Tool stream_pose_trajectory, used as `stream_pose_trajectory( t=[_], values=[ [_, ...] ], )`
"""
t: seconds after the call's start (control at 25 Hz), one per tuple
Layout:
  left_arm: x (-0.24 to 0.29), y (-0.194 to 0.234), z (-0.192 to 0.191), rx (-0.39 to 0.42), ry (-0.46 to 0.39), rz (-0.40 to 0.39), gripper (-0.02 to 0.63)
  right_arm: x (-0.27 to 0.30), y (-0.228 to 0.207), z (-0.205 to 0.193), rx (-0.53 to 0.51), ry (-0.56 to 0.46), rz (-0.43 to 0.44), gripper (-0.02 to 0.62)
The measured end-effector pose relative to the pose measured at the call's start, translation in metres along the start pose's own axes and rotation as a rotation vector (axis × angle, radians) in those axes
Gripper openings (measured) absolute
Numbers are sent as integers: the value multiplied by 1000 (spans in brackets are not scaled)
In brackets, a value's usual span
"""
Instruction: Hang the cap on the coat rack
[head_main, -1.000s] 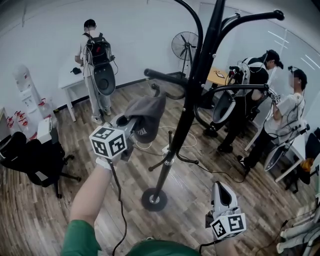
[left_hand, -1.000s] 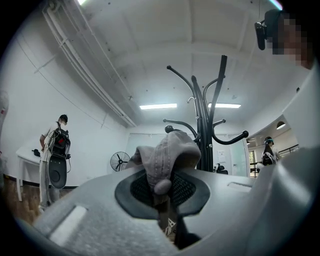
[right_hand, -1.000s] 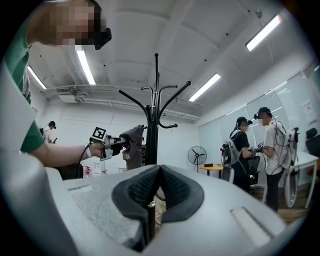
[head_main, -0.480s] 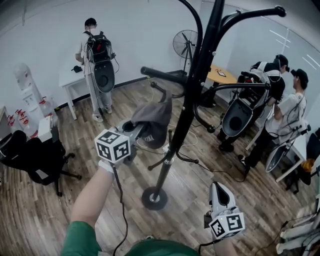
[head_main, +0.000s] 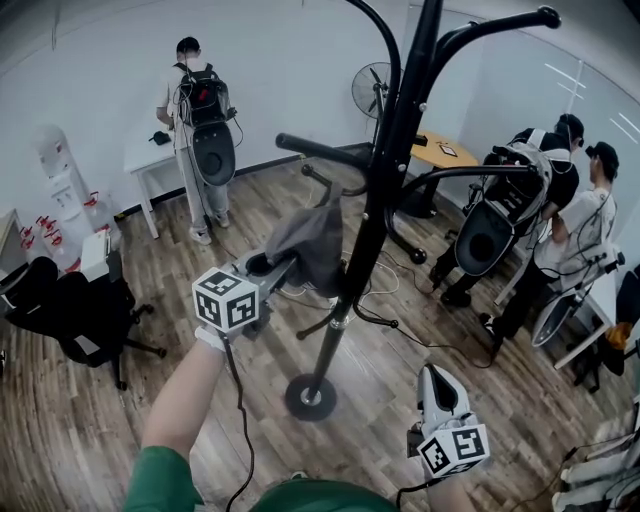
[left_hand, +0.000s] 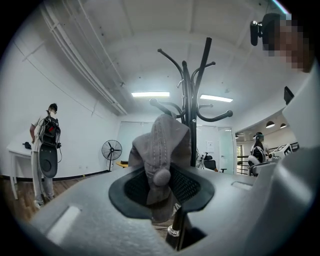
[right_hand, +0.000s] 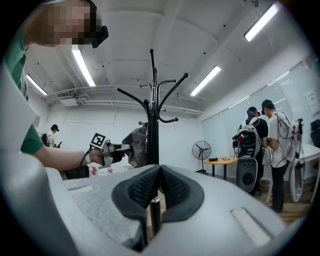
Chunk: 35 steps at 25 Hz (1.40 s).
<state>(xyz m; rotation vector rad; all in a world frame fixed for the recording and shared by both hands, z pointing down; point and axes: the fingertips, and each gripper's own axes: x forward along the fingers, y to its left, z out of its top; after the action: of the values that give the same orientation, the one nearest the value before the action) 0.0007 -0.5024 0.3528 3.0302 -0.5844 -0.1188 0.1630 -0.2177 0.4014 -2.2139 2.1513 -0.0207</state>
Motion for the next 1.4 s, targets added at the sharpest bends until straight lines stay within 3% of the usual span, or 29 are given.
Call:
stream_pose_trajectory(
  t=[0.12, 0.2, 0.48, 0.64, 0.76, 1.08, 1.24, 1.4],
  values=[
    [-6, 2, -8, -4, 25, -8, 191, 3, 3, 0, 8, -2, 13, 2],
    [-12, 6, -10, -10, 31, 5, 226, 5, 5, 1, 11, -3, 21, 2],
    [-45, 23, -22, -38, 16, 106, 242, 10, 12, -1, 20, -5, 42, 2],
    [-81, 31, -20, -47, -68, 246, 200, 15, 16, -4, 29, -11, 58, 2],
    [-99, 15, -19, -57, -116, 288, 170, 19, 17, -2, 33, -21, 73, 2],
    [-120, -38, -29, -37, -145, 388, 133, 25, 11, 10, 44, -52, 116, 2],
    [-140, -50, -26, 12, -151, 502, 82, 23, -3, 13, 59, -54, 127, 2],
    [-154, -72, -30, -34, -157, 566, 38, 13, -19, 19, 58, -60, 141, 2]
  ],
)
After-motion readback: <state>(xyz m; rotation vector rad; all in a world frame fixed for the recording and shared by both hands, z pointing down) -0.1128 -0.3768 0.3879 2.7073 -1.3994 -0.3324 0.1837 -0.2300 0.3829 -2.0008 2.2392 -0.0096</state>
